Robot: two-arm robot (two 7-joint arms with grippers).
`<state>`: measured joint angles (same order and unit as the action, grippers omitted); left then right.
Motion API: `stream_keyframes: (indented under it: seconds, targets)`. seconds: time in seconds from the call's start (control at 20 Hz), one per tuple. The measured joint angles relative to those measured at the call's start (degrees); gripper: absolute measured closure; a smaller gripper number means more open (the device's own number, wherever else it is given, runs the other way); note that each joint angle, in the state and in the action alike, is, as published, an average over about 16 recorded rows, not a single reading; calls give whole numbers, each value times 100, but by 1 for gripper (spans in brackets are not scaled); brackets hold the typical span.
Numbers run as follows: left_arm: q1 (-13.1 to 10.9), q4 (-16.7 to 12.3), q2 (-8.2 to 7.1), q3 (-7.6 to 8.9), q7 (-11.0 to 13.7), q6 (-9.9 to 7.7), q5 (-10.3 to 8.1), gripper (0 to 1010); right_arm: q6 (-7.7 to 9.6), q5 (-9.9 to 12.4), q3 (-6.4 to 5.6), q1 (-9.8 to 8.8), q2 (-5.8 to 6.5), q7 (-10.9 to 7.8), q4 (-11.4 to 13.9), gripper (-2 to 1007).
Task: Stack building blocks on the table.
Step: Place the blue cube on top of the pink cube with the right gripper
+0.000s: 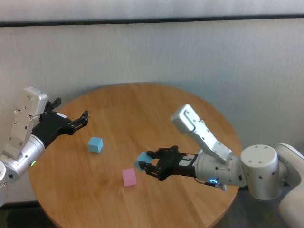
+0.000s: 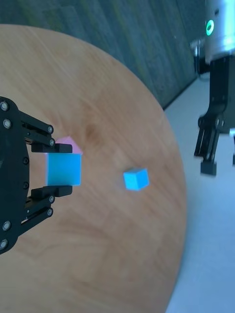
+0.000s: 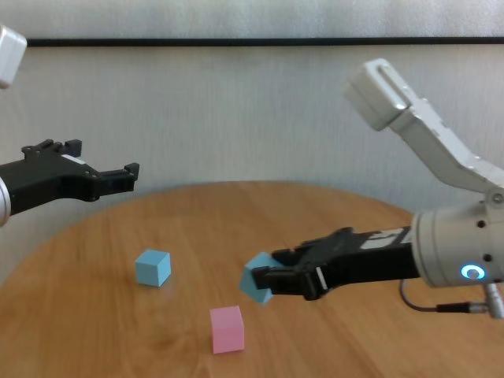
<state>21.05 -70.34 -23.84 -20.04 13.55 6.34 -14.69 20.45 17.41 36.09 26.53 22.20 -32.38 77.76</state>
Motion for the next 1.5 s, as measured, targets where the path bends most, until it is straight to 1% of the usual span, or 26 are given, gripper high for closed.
stream_keyframes:
  seconds: [0.3,0.45,0.6,0.75,0.95,1.5]
  targets:
    - [0,0,0,0,0,0,0,8,-138,-191,300,267,-75,-205,-215,637]
    - [0,0,0,0,0,0,0,8,-182,-293,411,368,-91,-273,-275,637]
    - [0,0,0,0,0,0,0,8,-202,-391,494,452,-104,-321,-328,637]
    - [0,0,0,0,0,0,0,8,-201,-469,548,517,-115,-361,-369,637]
    - [0,0,0,0,0,0,0,8,-147,-533,588,586,-143,-411,-423,637]
    - [-1,0,0,0,0,0,0,8,38,-588,692,750,-256,-562,-575,637]
